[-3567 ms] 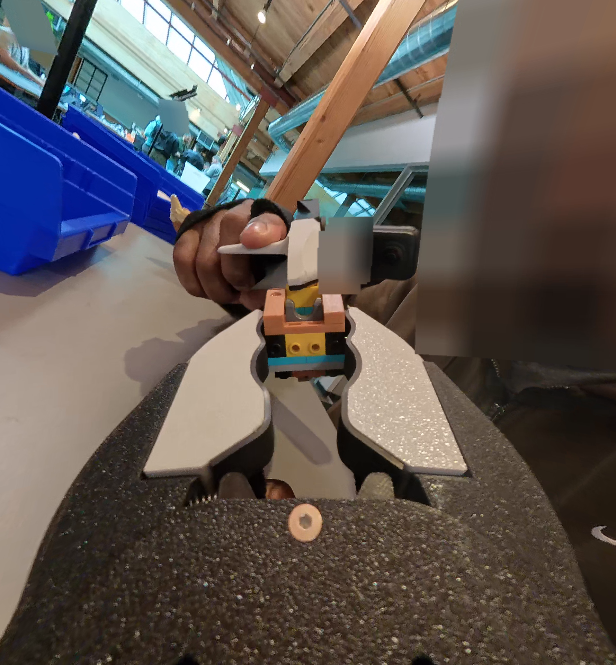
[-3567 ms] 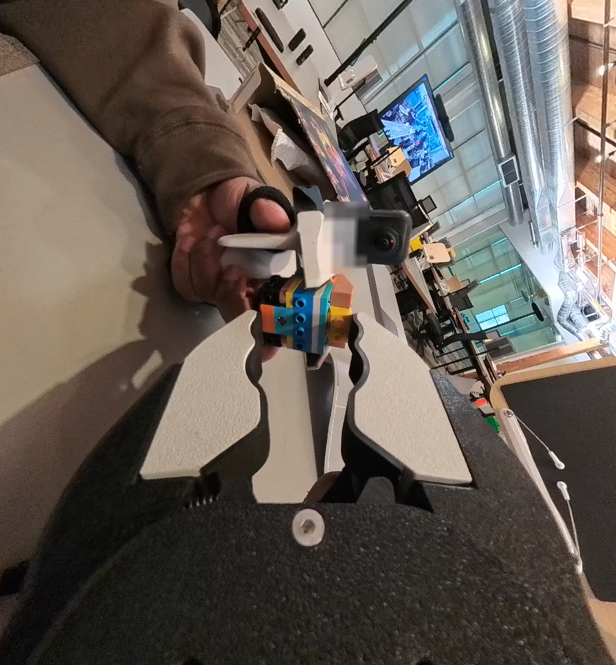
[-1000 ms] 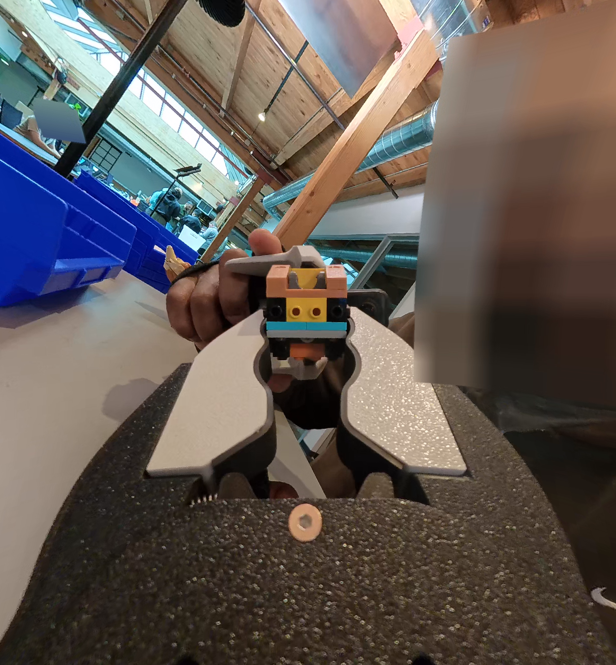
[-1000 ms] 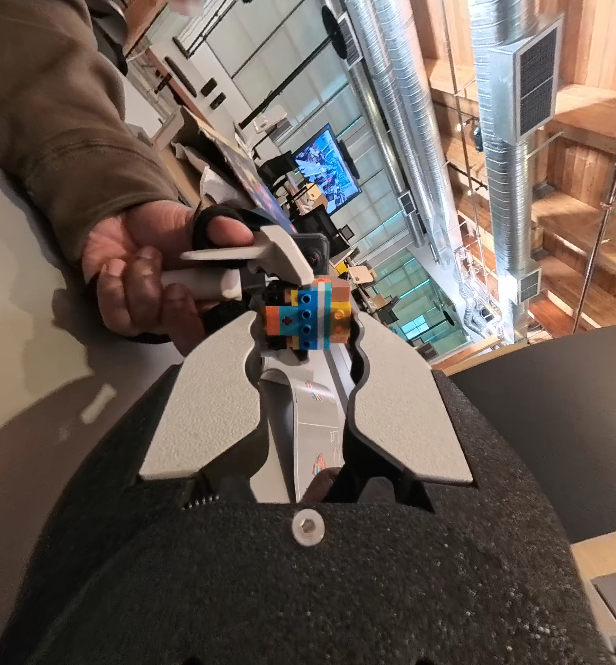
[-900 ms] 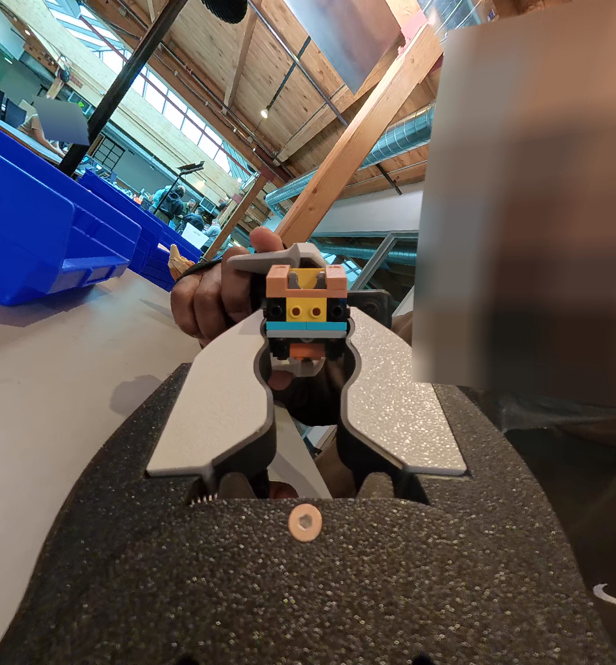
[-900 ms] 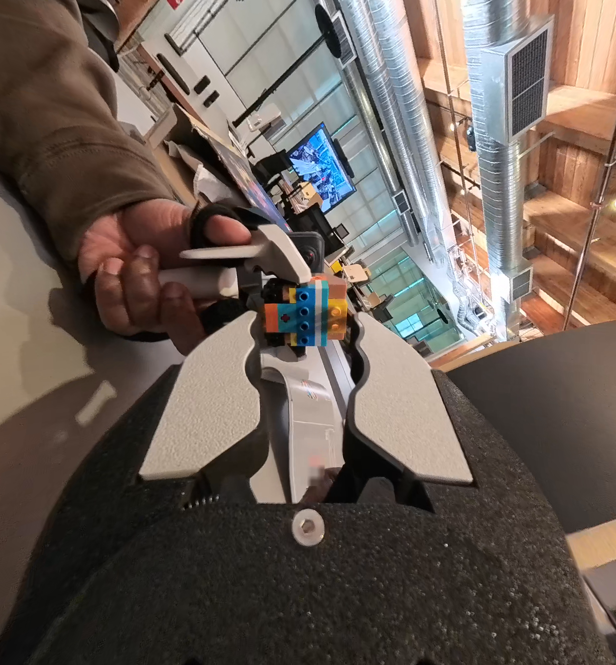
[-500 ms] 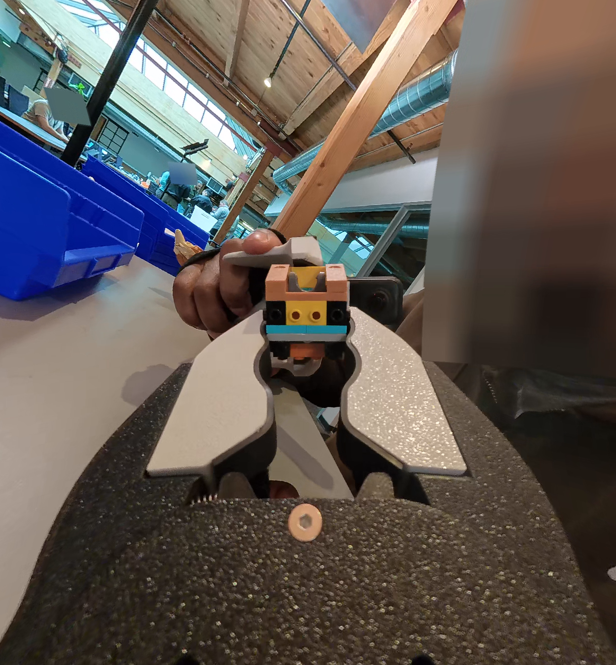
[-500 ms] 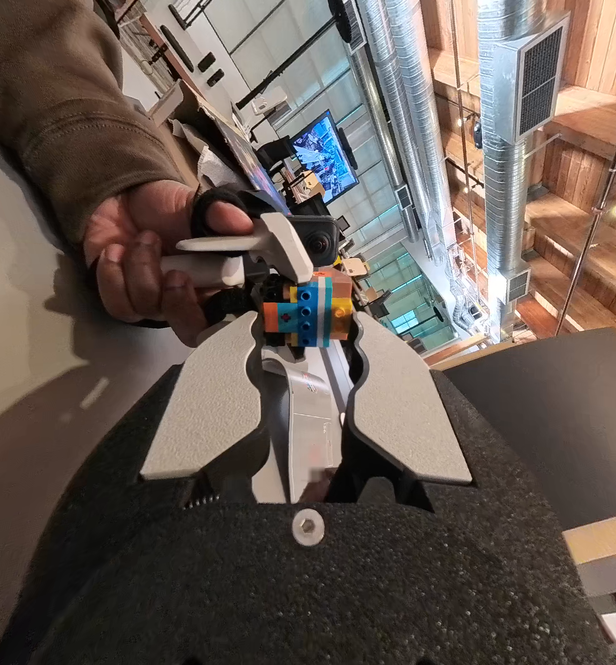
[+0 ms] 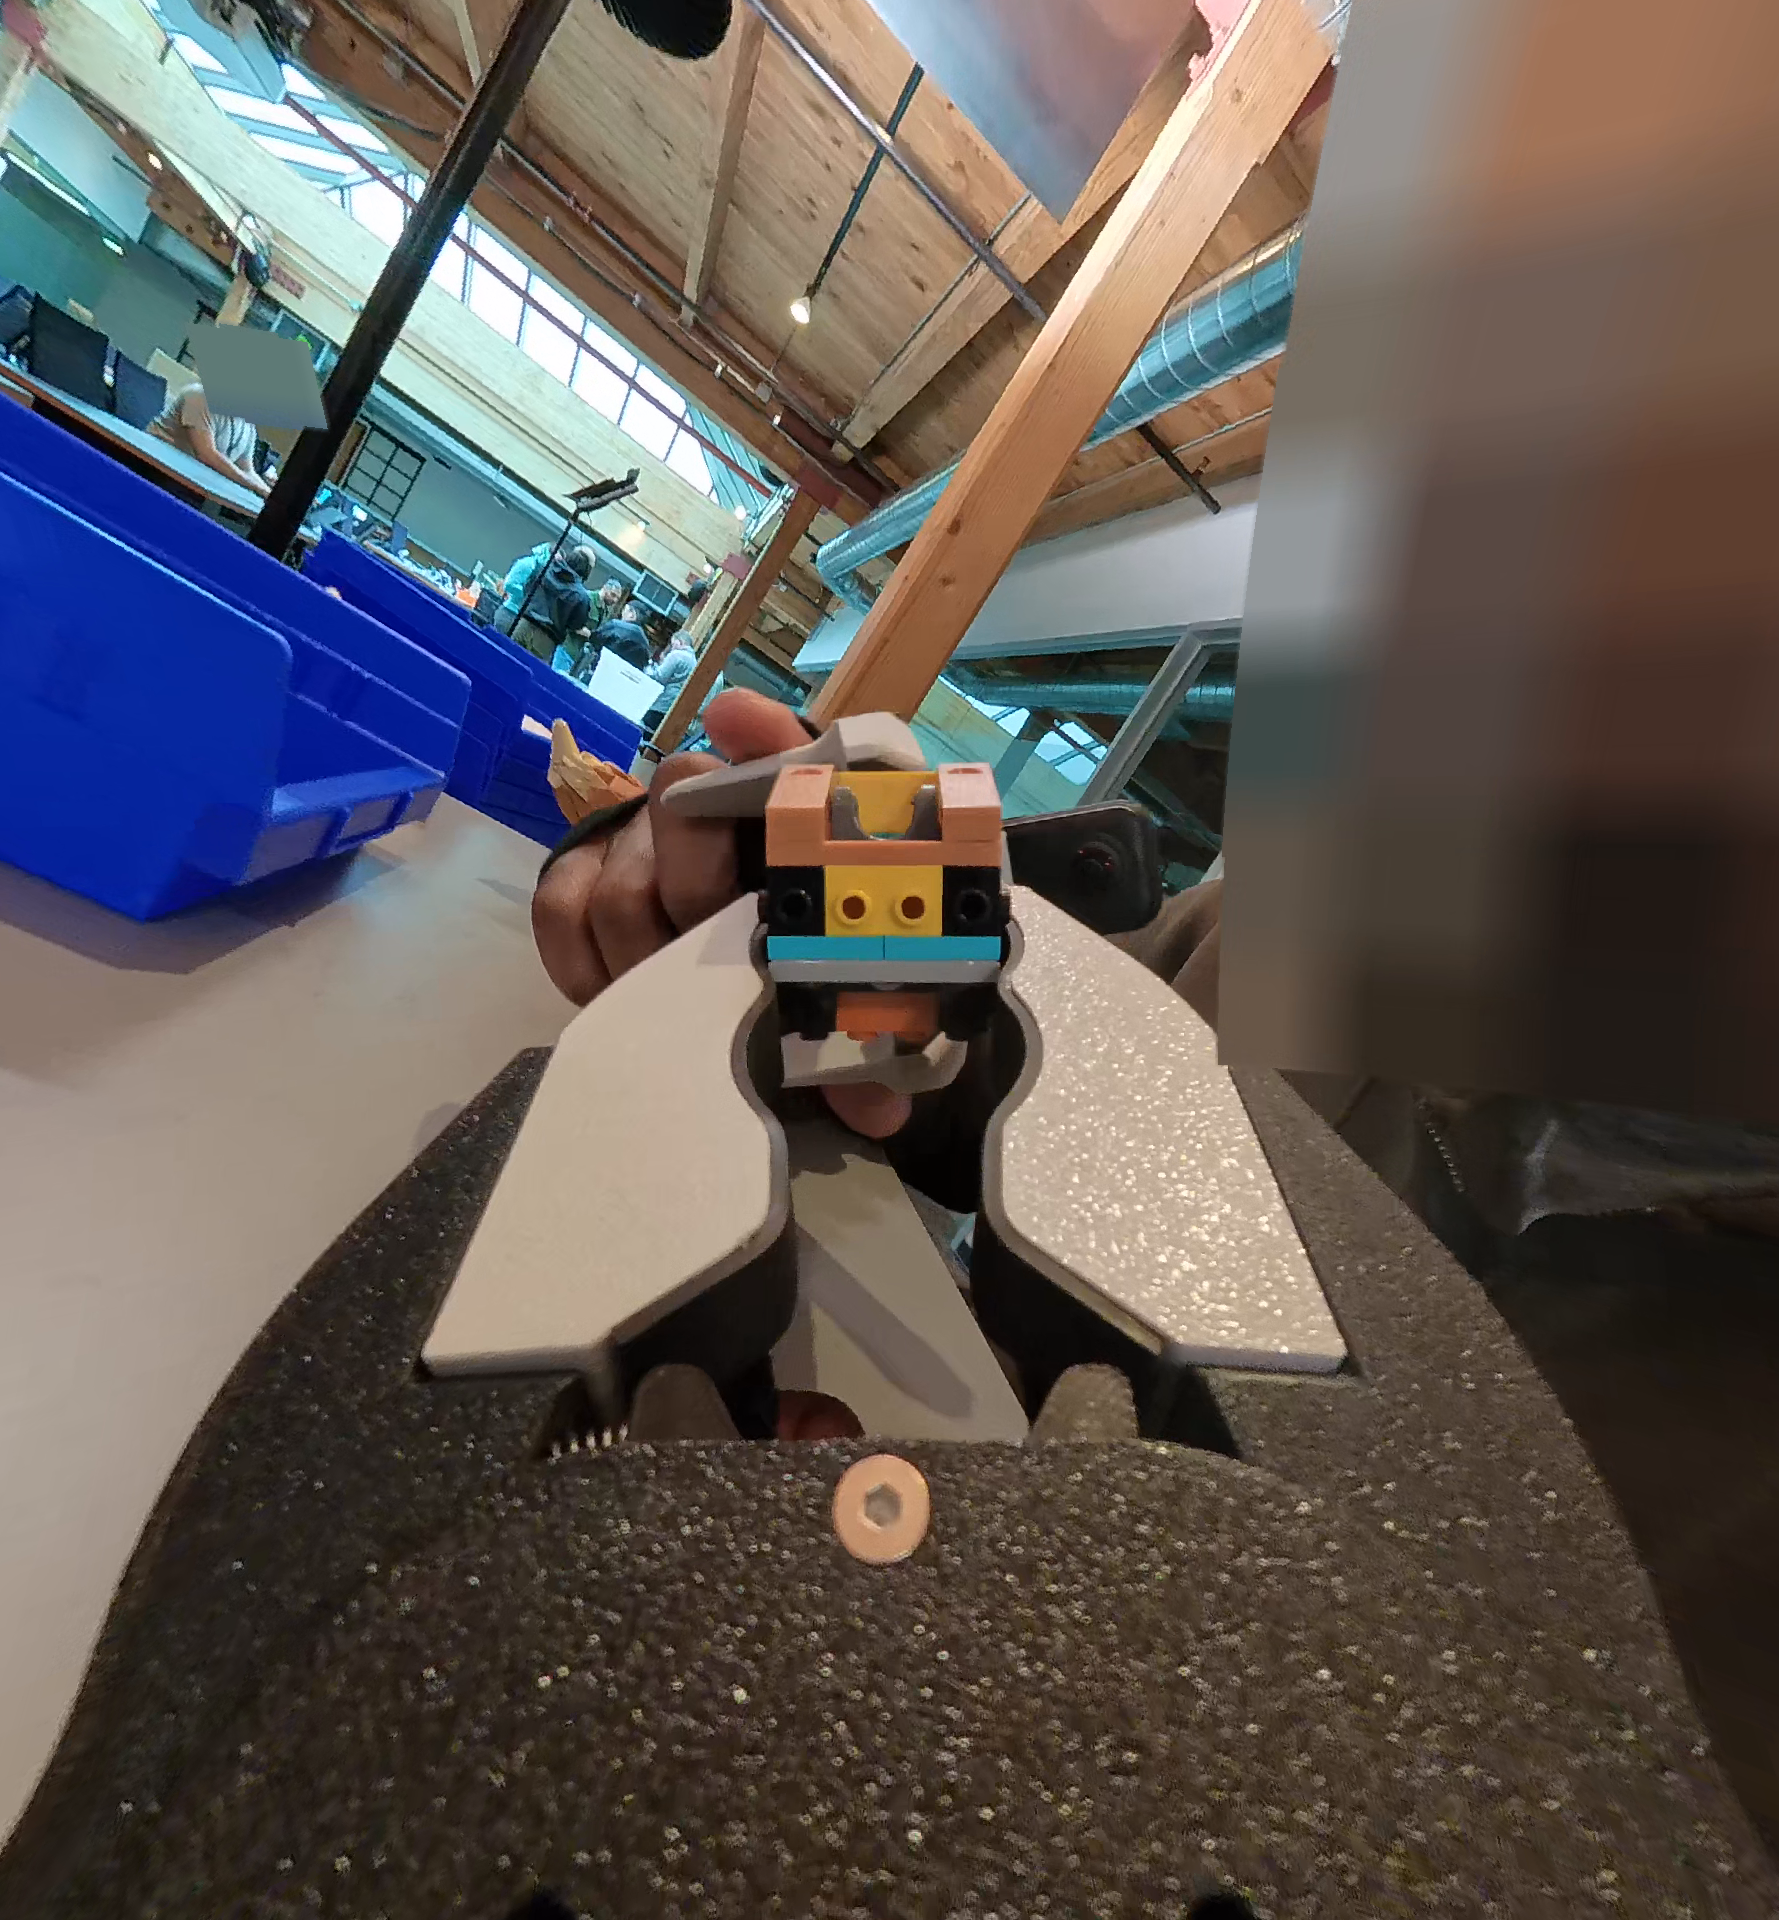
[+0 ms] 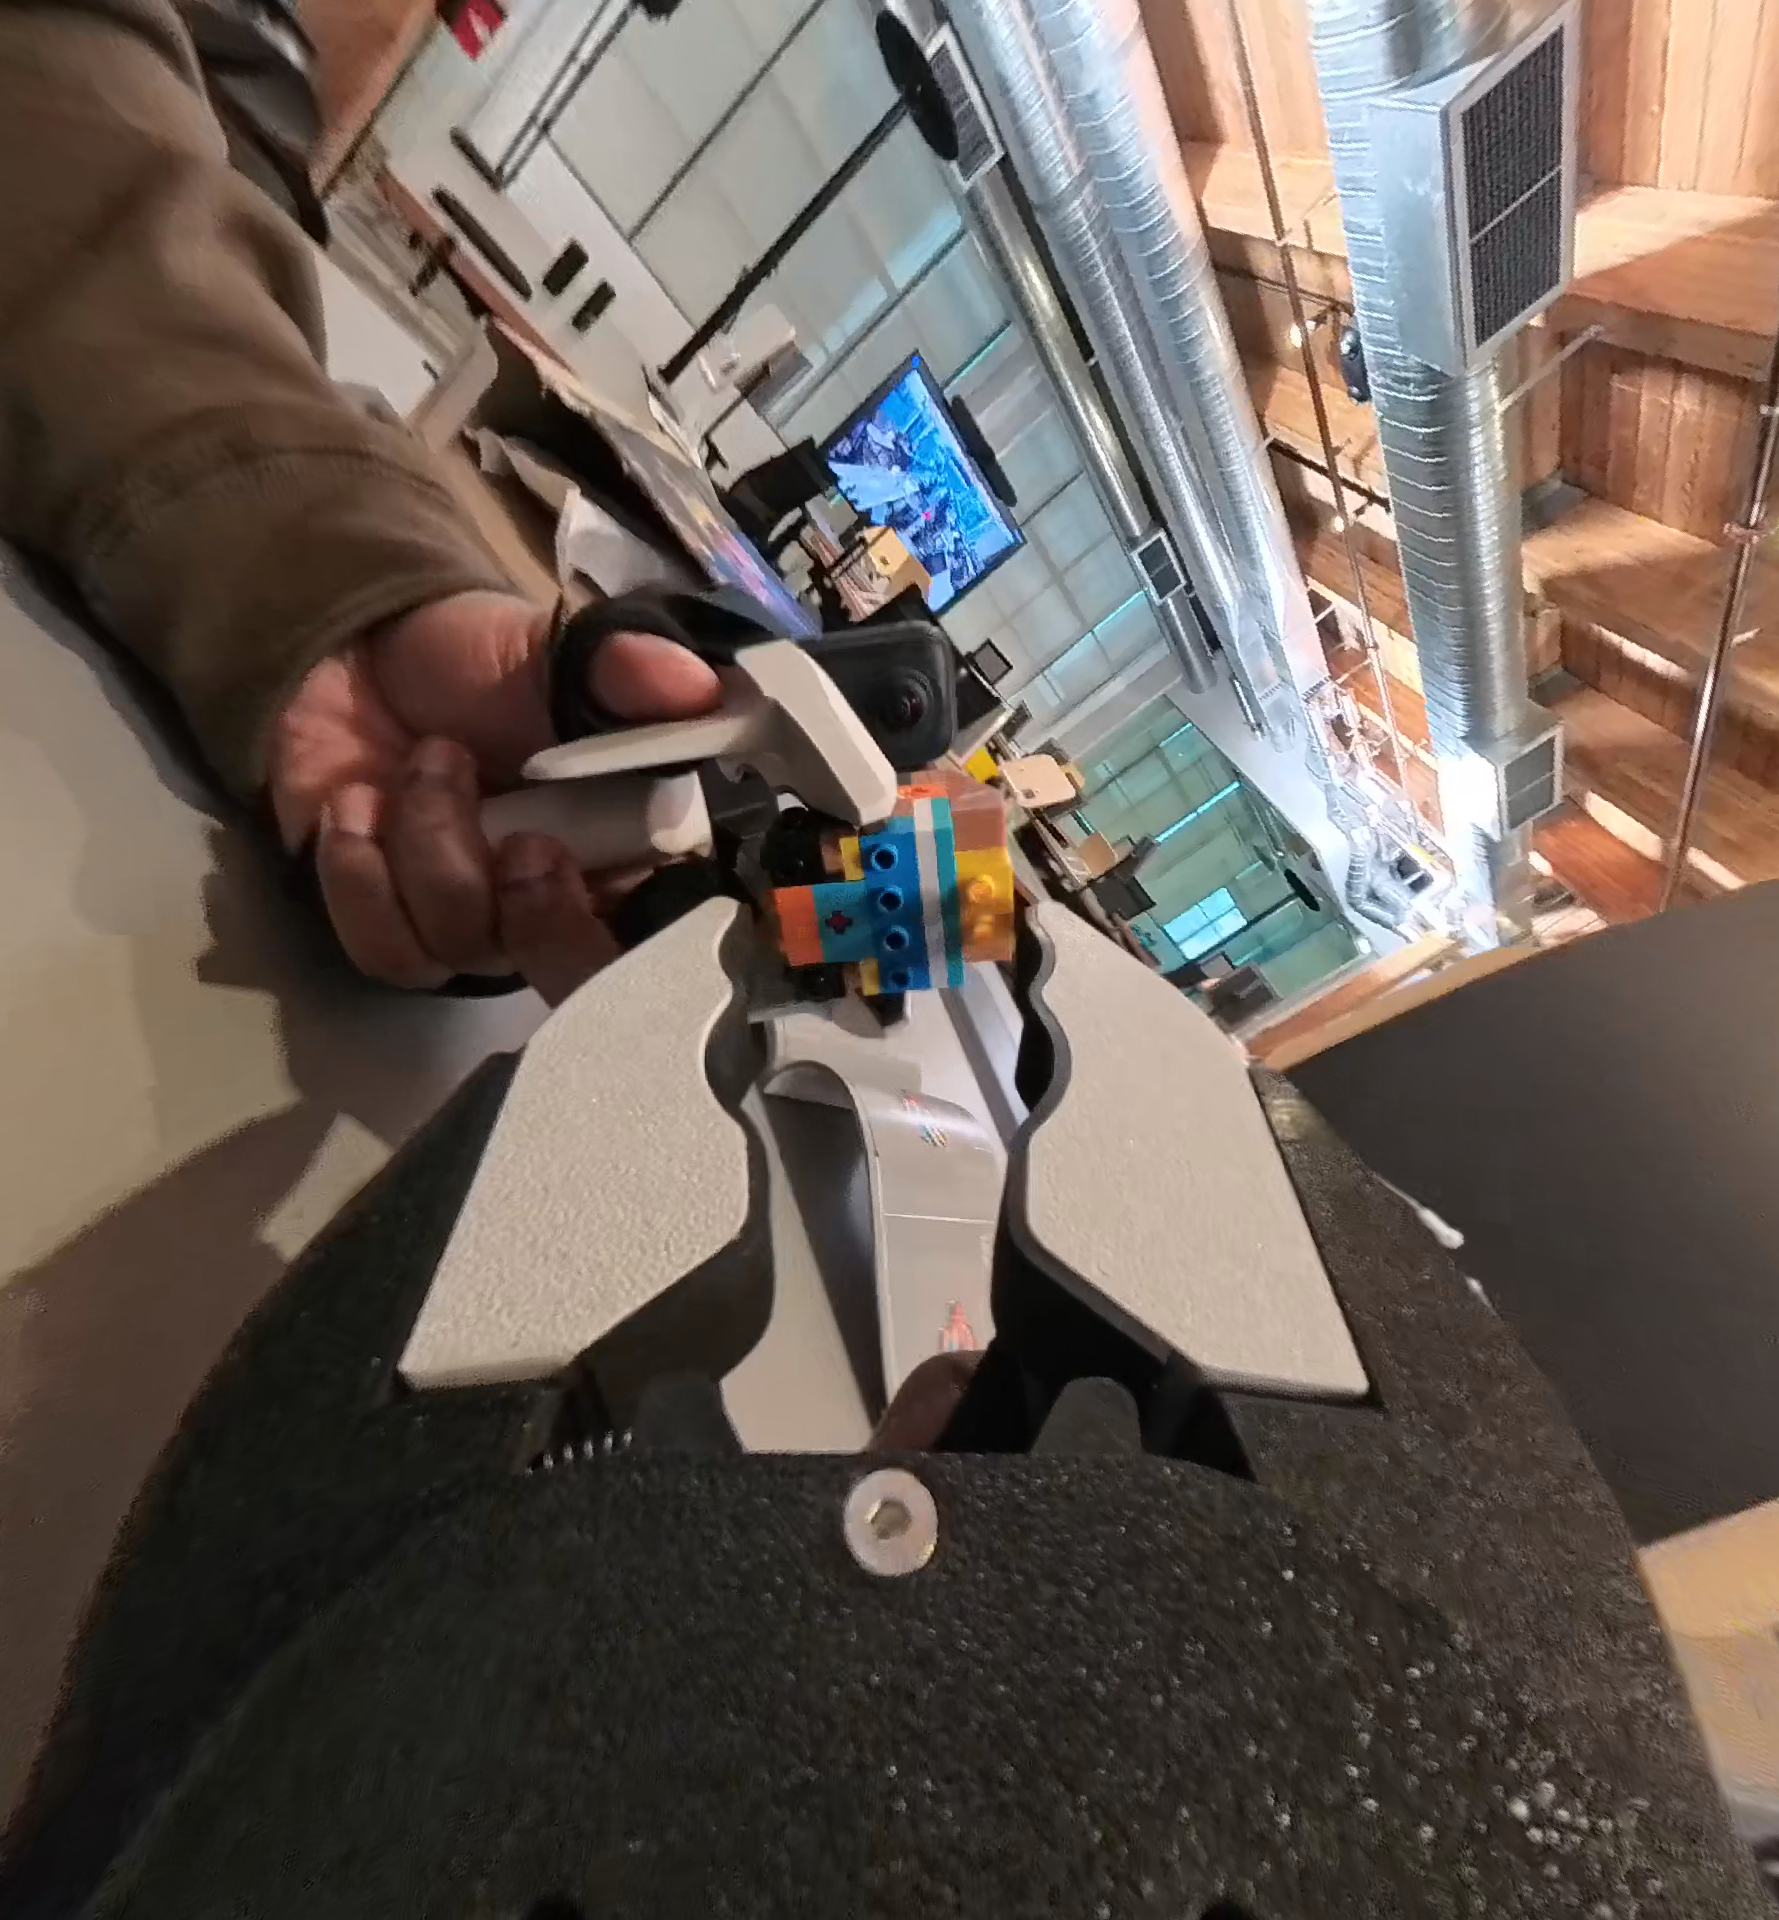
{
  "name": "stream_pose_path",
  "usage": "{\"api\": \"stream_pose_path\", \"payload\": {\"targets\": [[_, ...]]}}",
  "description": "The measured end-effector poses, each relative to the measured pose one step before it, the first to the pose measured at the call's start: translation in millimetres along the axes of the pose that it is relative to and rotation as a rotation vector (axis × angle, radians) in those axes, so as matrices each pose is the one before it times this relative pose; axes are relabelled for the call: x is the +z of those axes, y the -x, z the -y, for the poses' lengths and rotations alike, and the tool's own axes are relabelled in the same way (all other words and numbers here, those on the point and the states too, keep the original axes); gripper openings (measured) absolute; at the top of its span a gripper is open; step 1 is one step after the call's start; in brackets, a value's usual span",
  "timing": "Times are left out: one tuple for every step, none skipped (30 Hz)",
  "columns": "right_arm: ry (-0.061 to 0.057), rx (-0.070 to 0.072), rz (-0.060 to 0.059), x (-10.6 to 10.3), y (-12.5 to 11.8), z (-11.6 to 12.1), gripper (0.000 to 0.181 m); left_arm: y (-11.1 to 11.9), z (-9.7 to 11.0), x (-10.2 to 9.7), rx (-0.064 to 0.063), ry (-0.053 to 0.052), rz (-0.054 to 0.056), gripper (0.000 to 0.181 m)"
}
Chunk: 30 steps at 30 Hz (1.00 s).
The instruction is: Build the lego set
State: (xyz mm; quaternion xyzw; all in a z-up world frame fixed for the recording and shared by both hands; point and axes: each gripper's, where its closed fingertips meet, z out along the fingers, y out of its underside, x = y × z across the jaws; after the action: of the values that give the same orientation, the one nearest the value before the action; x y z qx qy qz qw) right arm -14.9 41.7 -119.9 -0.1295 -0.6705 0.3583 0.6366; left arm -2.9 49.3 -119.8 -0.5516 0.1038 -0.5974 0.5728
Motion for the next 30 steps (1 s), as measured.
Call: {"api": "stream_pose_path", "payload": {"targets": [[-0.0075, 0.0316, -0.0015, -0.65, -2.23, 0.12, 0.049, -0.52, 2.81, -2.12, 0.0043, -0.0089, -0.0069, 0.037], [-0.0076, 0.0304, 0.0008, -0.52, -1.85, -0.12, 0.05, -0.36, 2.24, -2.21, 0.008, -0.0046, -0.0068, 0.037], [-0.0057, 0.0291, 0.0006, -0.45, -1.53, -0.5, 0.05, 0.56, 1.39, -2.28, 0.0127, 0.0018, 0.0003, 0.037], [-0.0008, 0.0224, -0.001, -0.28, -1.41, -1.27, 0.05, 1.38, 0.74, -2.13, 0.0162, 0.0065, 0.0068, 0.037], [0.0034, 0.0148, 0.0019, -0.1, -0.62, -1.85, 0.05, 1.54, 0.46, -1.91, 0.0169, 0.0073, 0.0092, 0.037], [0.0061, 0.0112, 0.004, 0.11, 0.01, -2.32, 0.05, 1.08, 0.53, -1.66, 0.0149, 0.0059, 0.007, 0.037], [0.0086, 0.0084, 0.002, 0.11, -0.07, -2.69, 0.049, 0.54, 0.67, -1.4, 0.0112, 0.0036, 0.0029, 0.037], [0.0087, 0.0047, 0.0012, -0.19, 0.1, -2.71, 0.048, 0.14, 0.56, -0.94, 0.0068, 0.0019, 0.0011, 0.037], [0.0082, 0.0018, 0.0006, -0.17, -0.03, -2.48, 0.047, 0.16, 0.45, -0.54, 0.0033, 0.0003, 0.0009, 0.037], [0.0072, 0.0011, -0.0034, -0.26, -0.75, -2.08, 0.045, 0.14, 0.21, -0.24, 0.0005, -0.0006, 0.0007, 0.037], [0.0071, 0.0023, -0.0057, -0.39, -1.22, -2.01, 0.043, -0.13, -0.04, 0.02, -0.0014, -0.0001, -0.0013, 0.037], [0.0069, 0.0046, -0.0037, -0.31, -1.29, -1.75, 0.041, -0.31, -0.4, 0.19, -0.0016, 0.001, -0.0027, 0.037], [0.007, 0.0063, -0.0031, -0.39, -1.31, -1.94, 0.04, -0.07, -0.56, 0.23, 0.0011, 0.0023, 0.0001, 0.037], [0.0063, 0.0068, -0.0061, -0.55, -1.71, -1.86, 0.039, -0.26, -0.15, 0.06, 0.0036, 0.001, 0.0004, 0.037], [0.0057, 0.0087, -0.0055, -0.51, -1.69, -2.18, 0.038, -0.53, 0.3, -0.05, 0.0033, -0.0014, -0.0016, 0.037], [0.0056, 0.0121, -0.0055, -0.63, -1.84, -2.46, 0.037, -0.87, 0.79, -0.33, 0.0032, -0.0041, -0.0033, 0.037], [0.0073, 0.0141, -0.0088, -0.43, -2.38, -2.99, 0.036, -0.81, 1.16, -0.35, 0.0034, -0.0054, -0.0031, 0.037], [0.0103, 0.0154, -0.0091, -0.21, -2.49, -3.85, 0.035, -1.02, 1.12, -0.34, 0.0043, -0.0059, -0.0036, 0.037], [0.0111, 0.0165, -0.0071, -0.08, -2.32, -4.14, 0.034, -1.35, 1.12, -0.37, 0.0046, -0.0067, -0.0061, 0.037], [0.0097, 0.0179, -0.0067, 0.21, -2.29, -4.21, 0.033, -2.56, 1.44, -0.45, 0.0059, -0.01, -0.0141, 0.037], [0.0084, 0.0192, -0.003, 0.27, -1.54, -4.07, 0.031, -3.5, 1.64, -0.25, 0.0071, -0.0127, -0.0193, 0.037], [0.0086, 0.019, 0.0014, 0.64, -0.79, -4.0, 0.03, -2.6, 0.9, 0.07, 0.007, -0.0083, -0.0137, 0.037], [0.0108, 0.0187, 0.0027, 0.67, -0.52, -3.99, 0.029, -2.03, 0.28, 0.07, 0.0075, -0.0033, -0.0108, 0.037], [0.0108, 0.0194, 0.0035, 0.75, -0.27, -3.61, 0.027, -2.09, 0.16, 0.12, 0.0073, -0.0027, -0.0109, 0.037], [0.0075, 0.0207, 0.0064, 0.82, 0.21, -2.97, 0.026, -1.81, 0.31, 0.1, 0.0064, -0.0033, -0.0085, 0.037], [0.0041, 0.0214, 0.007, 0.68, 0.37, -2.43, 0.024, -1.45, 0.3, -0.08, 0.0061, -0.0022, -0.0066, 0.037], [0.0038, 0.0221, 0.0038, 0.7, -0.04, -2.35, 0.022, -1.39, 0.4, -0.06, 0.0076, -0.0012, -0.0055, 0.037], [0.0052, 0.0211, 0.0043, 0.89, -0.07, -2.68, 0.021, -0.85, 0.4, -0.13, 0.0101, 0.0, -0.0008, 0.037], [0.0062, 0.0193, 0.0041, 0.97, -0.02, -2.86, 0.02, -0.89, -0.01, -0.11, 0.0156, 0.0029, 0.001, 0.037], [0.0066, 0.0162, 0.0028, 0.87, -0.36, -2.82, 0.018, -1.28, -0.21, -0.03, 0.0221, 0.005, 0.0005, 0.037]]}}
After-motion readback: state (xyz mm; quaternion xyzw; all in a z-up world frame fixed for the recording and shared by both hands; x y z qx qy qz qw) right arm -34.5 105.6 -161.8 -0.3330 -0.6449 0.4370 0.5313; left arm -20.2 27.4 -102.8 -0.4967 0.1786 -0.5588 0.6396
